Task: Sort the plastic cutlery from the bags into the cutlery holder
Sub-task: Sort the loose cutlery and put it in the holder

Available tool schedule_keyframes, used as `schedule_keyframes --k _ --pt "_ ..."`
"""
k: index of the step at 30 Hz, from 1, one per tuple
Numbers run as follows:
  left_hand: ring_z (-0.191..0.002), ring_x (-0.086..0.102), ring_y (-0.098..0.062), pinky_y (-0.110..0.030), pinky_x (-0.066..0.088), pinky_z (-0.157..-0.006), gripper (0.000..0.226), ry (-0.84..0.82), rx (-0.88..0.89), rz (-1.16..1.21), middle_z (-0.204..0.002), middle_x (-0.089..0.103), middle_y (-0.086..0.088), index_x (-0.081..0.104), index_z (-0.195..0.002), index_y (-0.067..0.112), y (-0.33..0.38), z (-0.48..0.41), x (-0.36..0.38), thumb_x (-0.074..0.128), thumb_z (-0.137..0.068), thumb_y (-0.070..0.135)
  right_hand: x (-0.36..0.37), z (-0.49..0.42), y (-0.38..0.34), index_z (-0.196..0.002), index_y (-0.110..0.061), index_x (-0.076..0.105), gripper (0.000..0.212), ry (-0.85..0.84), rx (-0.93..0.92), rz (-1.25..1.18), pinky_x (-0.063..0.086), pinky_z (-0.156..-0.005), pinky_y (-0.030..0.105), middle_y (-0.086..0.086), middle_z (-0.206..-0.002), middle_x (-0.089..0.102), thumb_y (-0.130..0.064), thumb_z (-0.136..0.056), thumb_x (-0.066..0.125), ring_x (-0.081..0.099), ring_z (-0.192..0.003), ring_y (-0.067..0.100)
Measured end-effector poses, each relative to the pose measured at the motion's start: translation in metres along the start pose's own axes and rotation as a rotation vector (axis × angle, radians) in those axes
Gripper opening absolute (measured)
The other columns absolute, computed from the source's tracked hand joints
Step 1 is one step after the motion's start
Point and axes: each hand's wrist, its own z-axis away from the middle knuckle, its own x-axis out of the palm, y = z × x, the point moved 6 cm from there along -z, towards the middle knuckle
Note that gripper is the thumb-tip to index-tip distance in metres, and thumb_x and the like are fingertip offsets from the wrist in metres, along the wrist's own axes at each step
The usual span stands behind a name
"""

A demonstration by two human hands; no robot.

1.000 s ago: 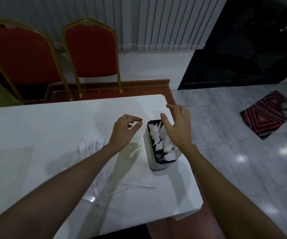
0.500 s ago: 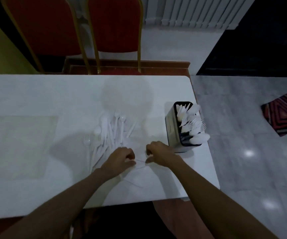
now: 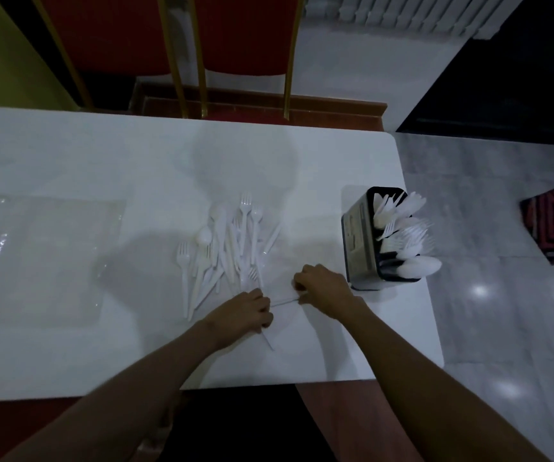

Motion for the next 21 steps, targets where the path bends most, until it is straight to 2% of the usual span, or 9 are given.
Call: schedule_keyframes --k 2,4,7,8,12,14,16,18,21 --pt "-0.085 0.040 -0.012 -0.027 0.044 -0.063 0.010 0.015 0.028 -0.017 -0.082 0.057 0.003 0.058 -0.076 0.021 -0.008 0.003 -0.009 0.063 -0.077 0.012 -0.016 -0.010 -0.004 -0.107 -0.011 0.058 0.020 0.095 -0.029 0.094 0.042 -0.063 0.034 0.009 -0.108 0.054 -0.011 -0.087 0.062 0.049 -0.103 0.028" --pt "-0.086 0.040 -0.012 -0.026 0.043 -0.066 0.016 0.019 0.038 -0.046 -0.084 0.058 0.003 0.059 -0.078 0.020 -0.015 0.006 -0.014 0.046 -0.084 0.014 -0.030 -0.021 -0.010 -0.103 -0.010 0.060 0.020 0.179 -0.068 0.162 0.038 -0.059 0.033 0.010 -0.102 0.056 -0.004 -0.084 0.064 0.050 -0.100 0.030" --pt "-0.091 0.040 -0.014 -0.031 0.048 -0.069 0.022 0.002 0.018 -0.015 -0.091 0.059 0.000 0.058 -0.083 0.017 -0.026 0.015 -0.015 0.037 -0.086 0.013 -0.040 -0.033 -0.016 -0.082 -0.006 0.065 0.026 0.224 -0.067 0.183 0.033 -0.052 0.029 0.013 -0.083 0.061 0.002 -0.063 0.080 0.058 -0.081 0.034" --pt "-0.093 0.040 -0.015 -0.032 0.047 -0.072 0.024 0.008 0.008 0.009 -0.093 0.059 -0.002 0.059 -0.085 0.016 -0.028 0.019 -0.015 0.035 -0.087 0.011 -0.041 -0.037 -0.015 -0.082 -0.006 0.065 0.026 0.228 -0.045 0.171 0.033 -0.052 0.030 0.013 -0.084 0.062 0.002 -0.062 0.080 0.059 -0.082 0.034" --pt "-0.099 0.044 -0.017 -0.024 0.037 -0.083 0.033 0.133 -0.069 0.132 -0.100 0.060 -0.008 0.066 -0.092 0.009 -0.031 0.036 -0.023 0.033 -0.095 0.008 -0.043 -0.041 -0.007 -0.105 -0.009 0.063 0.021 0.269 0.018 0.038 0.039 -0.063 0.032 0.010 -0.108 0.060 -0.010 -0.085 0.066 0.052 -0.103 0.029" --pt "-0.096 0.045 -0.017 -0.020 0.034 -0.084 0.022 0.221 -0.174 0.127 -0.099 0.058 -0.007 0.065 -0.093 0.008 -0.034 0.046 -0.028 0.044 -0.092 0.002 -0.046 -0.038 -0.003 -0.103 -0.010 0.061 0.017 0.302 0.078 -0.052 0.042 -0.064 0.032 0.008 -0.103 0.062 -0.019 -0.088 0.064 0.053 -0.098 0.027" --pt "-0.090 0.045 -0.016 -0.020 0.035 -0.083 0.014 0.325 -0.358 0.155 -0.094 0.057 -0.005 0.064 -0.091 0.009 -0.043 0.056 -0.031 0.050 -0.087 0.010 -0.048 -0.035 0.002 -0.097 -0.012 0.060 0.019 0.339 0.180 -0.186 0.046 -0.065 0.034 0.007 -0.093 0.064 -0.028 -0.089 0.064 0.056 -0.087 0.025" --pt "-0.082 0.043 -0.015 -0.025 0.038 -0.075 0.017 0.398 -0.611 0.247 -0.086 0.054 -0.001 0.059 -0.085 0.012 -0.054 0.068 -0.034 0.048 -0.089 0.024 -0.047 -0.032 0.007 -0.089 -0.013 0.059 0.024 0.378 0.317 -0.330 0.050 -0.065 0.034 0.004 -0.084 0.065 -0.037 -0.090 0.063 0.060 -0.076 0.025" --pt "-0.073 0.043 -0.014 -0.023 0.033 -0.062 0.028 0.362 -0.891 0.353 -0.073 0.050 0.005 0.053 -0.075 0.016 -0.063 0.076 -0.028 0.067 -0.082 0.039 -0.041 -0.030 0.005 -0.083 -0.011 0.055 0.028 0.373 0.422 -0.702 0.057 -0.057 0.037 0.008 -0.075 0.068 -0.037 -0.090 0.063 0.067 -0.061 0.024"
